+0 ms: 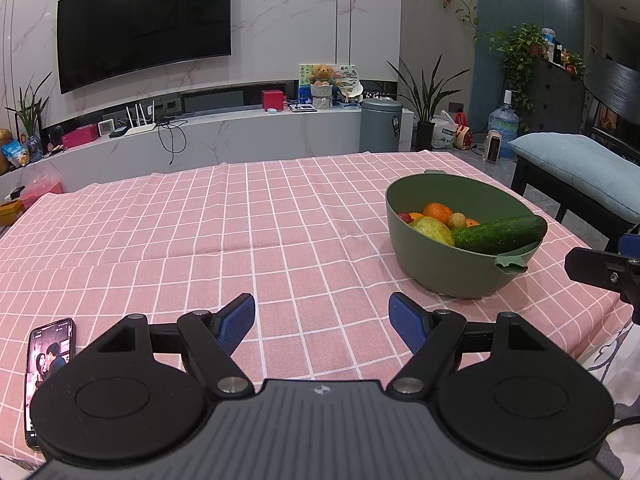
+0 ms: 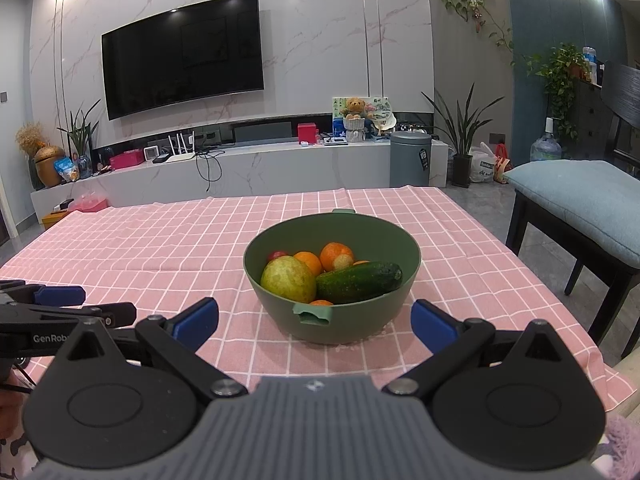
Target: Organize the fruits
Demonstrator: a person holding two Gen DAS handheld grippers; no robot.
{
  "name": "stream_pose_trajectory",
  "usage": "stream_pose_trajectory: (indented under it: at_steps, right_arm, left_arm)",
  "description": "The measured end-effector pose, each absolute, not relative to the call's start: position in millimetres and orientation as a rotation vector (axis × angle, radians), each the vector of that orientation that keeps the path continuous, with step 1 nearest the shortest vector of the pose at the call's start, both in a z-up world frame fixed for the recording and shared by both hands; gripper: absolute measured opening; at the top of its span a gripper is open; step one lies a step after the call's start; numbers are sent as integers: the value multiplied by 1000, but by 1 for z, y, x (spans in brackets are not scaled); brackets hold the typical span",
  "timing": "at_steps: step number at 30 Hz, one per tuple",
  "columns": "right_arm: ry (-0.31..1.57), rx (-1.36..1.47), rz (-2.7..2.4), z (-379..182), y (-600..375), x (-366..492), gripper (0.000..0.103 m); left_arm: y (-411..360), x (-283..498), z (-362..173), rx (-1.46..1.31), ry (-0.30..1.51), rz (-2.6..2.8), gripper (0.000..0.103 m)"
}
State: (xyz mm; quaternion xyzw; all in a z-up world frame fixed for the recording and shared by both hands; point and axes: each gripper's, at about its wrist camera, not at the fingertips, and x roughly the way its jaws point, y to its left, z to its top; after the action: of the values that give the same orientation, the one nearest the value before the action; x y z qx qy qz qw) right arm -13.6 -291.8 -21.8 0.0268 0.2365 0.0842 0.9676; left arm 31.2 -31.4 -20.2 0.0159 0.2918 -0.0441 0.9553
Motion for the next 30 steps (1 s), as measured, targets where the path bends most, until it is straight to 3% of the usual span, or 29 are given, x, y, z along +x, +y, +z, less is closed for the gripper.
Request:
stream_pose_trajectory:
  at_steps: [30]
  right_arm:
    - [484,33,170,-23,-289,-13,98]
  left_arm:
    - [-30,32,-21,30,590,-84,89]
